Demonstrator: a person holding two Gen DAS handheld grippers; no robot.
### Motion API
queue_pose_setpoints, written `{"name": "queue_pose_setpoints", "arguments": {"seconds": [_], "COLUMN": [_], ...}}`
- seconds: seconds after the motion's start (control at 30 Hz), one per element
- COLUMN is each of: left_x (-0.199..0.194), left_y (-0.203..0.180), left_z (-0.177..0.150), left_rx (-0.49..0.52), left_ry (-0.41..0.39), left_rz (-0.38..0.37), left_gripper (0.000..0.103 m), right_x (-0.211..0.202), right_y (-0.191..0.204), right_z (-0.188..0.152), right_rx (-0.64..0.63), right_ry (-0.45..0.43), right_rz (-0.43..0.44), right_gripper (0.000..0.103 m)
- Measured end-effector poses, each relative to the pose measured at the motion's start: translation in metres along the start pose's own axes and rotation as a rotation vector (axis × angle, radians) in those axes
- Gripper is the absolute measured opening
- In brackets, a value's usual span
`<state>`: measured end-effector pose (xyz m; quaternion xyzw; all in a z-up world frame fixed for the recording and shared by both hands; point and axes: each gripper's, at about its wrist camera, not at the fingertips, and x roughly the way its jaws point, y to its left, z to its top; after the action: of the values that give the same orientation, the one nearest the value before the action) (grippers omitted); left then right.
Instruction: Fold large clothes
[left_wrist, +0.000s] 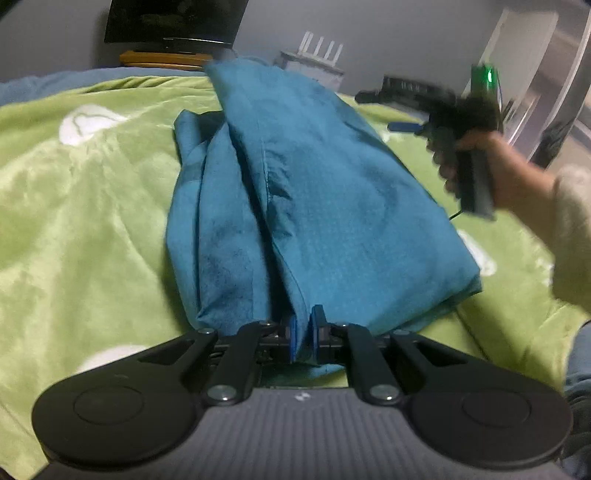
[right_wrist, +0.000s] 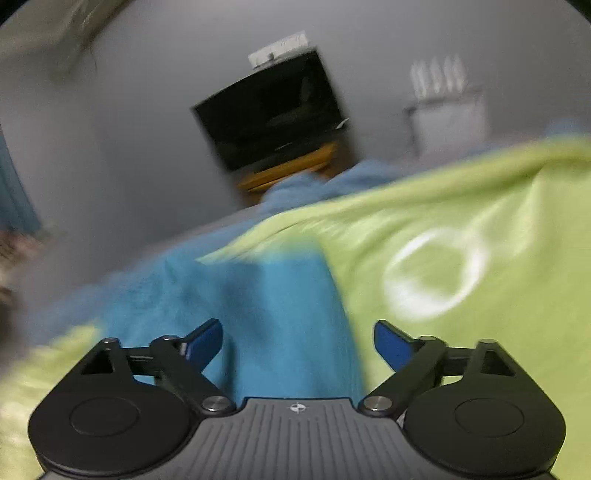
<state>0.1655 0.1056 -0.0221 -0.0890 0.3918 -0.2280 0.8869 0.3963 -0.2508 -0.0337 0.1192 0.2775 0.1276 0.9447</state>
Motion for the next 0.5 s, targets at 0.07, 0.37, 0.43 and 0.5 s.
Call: {"name": "queue_pose_setpoints", "arguments": {"seconds": [0.07,0.37,0.43,0.5], "left_x": [-0.001,-0.001,0.001,0.001], "left_y": [0.002,-0.009,-0.009,-0.009], "left_z": [-0.003,-0.005,-0.004,-0.004], "left_rx": [-0.009,0.054,0.053,0.057], "left_ry": [0.008,-0.001,0.003,0.007], "left_rz": [-0.002,0.04,0.042,0.044], "left_gripper": [0.003,0.003,0.003,0.003], "right_x": [-0.008,-0.079,-0.107,-0.13], "right_y": [0.001,0.041,0.044,0.047], "right_z": [-0.009,-0.088,-0.115,-0.136], "right_rx": [-0.019,-0.426,-0.524,-0.6], "right_ry": [-0.033,-0.051,-0.025,-0.001], "right_rz": [0.033,0.096,0.133,0.137], "right_gripper": [0.09,0.061,0.061,0.059]}}
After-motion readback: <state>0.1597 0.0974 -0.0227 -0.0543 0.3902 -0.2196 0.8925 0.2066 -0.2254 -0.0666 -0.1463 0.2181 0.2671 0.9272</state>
